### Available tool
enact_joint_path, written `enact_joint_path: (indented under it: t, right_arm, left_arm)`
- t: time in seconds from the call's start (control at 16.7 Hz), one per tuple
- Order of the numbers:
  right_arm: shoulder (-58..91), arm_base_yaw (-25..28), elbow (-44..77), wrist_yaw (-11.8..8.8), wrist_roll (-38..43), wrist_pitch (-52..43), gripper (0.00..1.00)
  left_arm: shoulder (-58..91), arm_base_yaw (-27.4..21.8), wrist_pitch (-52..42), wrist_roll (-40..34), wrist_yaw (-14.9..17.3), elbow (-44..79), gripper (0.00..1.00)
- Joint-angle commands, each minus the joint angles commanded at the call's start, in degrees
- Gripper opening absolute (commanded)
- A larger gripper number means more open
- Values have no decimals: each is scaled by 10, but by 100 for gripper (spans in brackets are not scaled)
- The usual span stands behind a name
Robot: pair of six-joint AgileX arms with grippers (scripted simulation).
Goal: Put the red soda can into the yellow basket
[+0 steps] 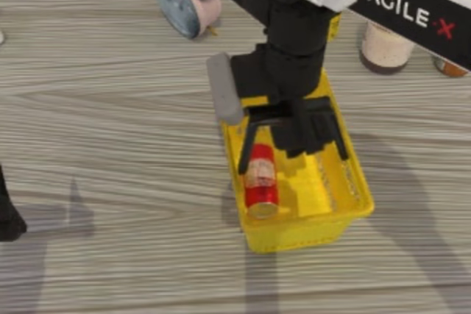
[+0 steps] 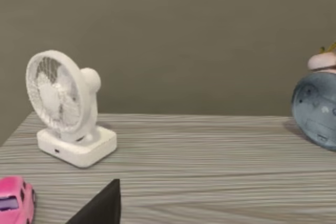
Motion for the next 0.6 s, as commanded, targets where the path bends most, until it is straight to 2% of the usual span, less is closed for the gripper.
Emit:
enact_joint_path:
  t: [0.42, 0.6]
  right_arm:
    - [0, 0, 0, 0, 0, 0, 2]
    - [0, 0, 0, 0, 0, 0, 0]
  left_arm:
    - [0, 0, 0, 0, 0, 0, 100]
    - [0, 0, 0, 0, 0, 0, 100]
